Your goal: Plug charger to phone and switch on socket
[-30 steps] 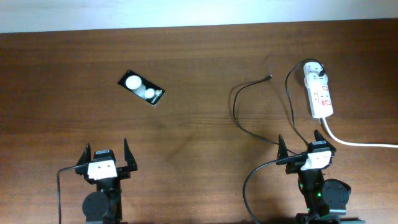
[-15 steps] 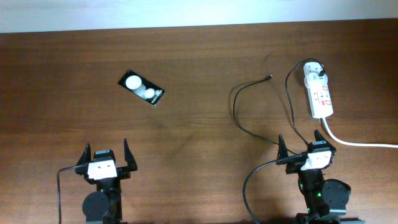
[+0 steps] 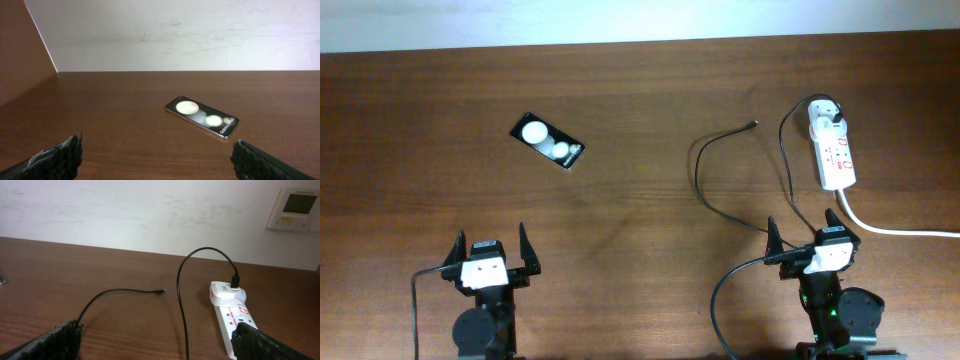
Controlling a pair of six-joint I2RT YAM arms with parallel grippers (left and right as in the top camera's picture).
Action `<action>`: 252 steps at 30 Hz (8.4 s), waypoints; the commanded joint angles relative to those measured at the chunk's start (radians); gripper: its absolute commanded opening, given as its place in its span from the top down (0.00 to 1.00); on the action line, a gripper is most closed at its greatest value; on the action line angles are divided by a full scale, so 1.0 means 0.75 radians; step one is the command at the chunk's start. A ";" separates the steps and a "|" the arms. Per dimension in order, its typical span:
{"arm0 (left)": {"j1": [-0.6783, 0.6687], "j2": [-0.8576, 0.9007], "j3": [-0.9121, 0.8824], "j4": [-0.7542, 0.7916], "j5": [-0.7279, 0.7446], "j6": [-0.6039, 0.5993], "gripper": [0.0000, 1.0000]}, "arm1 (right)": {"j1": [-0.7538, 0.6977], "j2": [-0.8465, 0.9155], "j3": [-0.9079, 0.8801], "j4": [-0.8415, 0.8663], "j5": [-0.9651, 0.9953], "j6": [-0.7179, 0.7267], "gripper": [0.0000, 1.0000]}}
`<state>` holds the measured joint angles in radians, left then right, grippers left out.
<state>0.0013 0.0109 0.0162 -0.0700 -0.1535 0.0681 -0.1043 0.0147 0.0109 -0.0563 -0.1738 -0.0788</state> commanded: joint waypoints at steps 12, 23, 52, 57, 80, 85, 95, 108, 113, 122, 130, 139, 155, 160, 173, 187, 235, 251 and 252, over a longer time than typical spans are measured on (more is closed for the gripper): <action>0.005 -0.006 -0.010 0.003 0.010 0.022 0.01 | -0.012 -0.011 -0.007 -0.010 0.012 0.006 0.01; 0.005 -0.006 -0.010 0.003 0.010 0.022 0.01 | -0.012 -0.011 -0.007 -0.010 0.012 0.006 0.01; 0.005 -0.006 -0.010 0.003 0.010 0.022 0.01 | -0.012 -0.011 -0.007 -0.010 0.012 0.006 0.01; 0.005 -0.006 -0.010 0.003 0.010 0.022 0.01 | -0.012 -0.011 -0.007 -0.010 0.012 0.006 0.01; 0.005 0.106 0.229 0.217 0.106 -0.101 0.01 | -0.012 -0.011 -0.007 -0.010 0.012 0.006 0.01; 0.005 0.332 0.394 0.217 0.106 -0.101 0.01 | -0.012 -0.011 -0.007 -0.010 0.012 0.006 0.01; 0.005 1.055 1.098 -0.276 0.117 -0.101 0.01 | -0.012 -0.011 -0.007 -0.010 0.012 0.006 0.01; 0.005 1.435 1.628 -1.032 0.499 -0.101 0.01 | -0.012 -0.011 -0.007 -0.010 0.012 0.006 0.01; 0.005 1.437 1.628 -1.079 0.578 -0.101 0.01 | -0.012 -0.011 -0.007 -0.010 0.012 0.006 0.01; 0.005 1.478 1.628 -1.070 0.603 -0.261 0.01 | -0.012 -0.014 -0.007 -0.008 0.012 0.006 0.01; 0.005 1.694 1.659 -1.019 0.487 -0.593 0.01 | -0.012 -0.014 -0.007 -0.006 0.013 0.006 0.01; -0.068 2.057 2.032 -1.162 0.202 -0.800 0.01 | -0.012 -0.014 -0.007 -0.005 0.012 0.006 0.01; -0.153 2.704 2.813 -1.454 -0.003 -1.130 0.00 | -0.012 -0.014 -0.007 -0.005 0.012 0.006 0.01; -0.152 2.879 2.813 -1.456 -0.006 -1.158 0.01 | -0.012 -0.014 -0.007 -0.005 0.012 0.006 0.01; -0.147 3.139 2.812 -1.508 0.013 -1.467 0.01 | -0.012 -0.014 -0.007 -0.005 0.012 0.006 0.02; -0.147 3.262 2.812 -1.371 0.009 -1.477 0.01 | -0.012 -0.014 -0.007 -0.005 0.012 0.006 0.01; -0.147 3.339 2.812 -1.444 0.221 -0.696 0.18 | -0.012 -0.014 -0.007 -0.005 0.012 0.006 0.01; -0.148 3.346 2.809 -1.453 0.220 -0.979 0.01 | -0.012 -0.014 -0.007 -0.005 0.012 0.006 0.02; -0.148 3.346 2.809 -1.454 0.221 -0.979 0.01 | -0.012 -0.014 -0.007 -0.005 0.012 0.006 0.01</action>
<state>-0.1112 2.4790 2.1265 -1.1557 -0.0139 -0.6003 -0.1055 0.0139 0.0109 -0.0563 -0.1734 -0.0784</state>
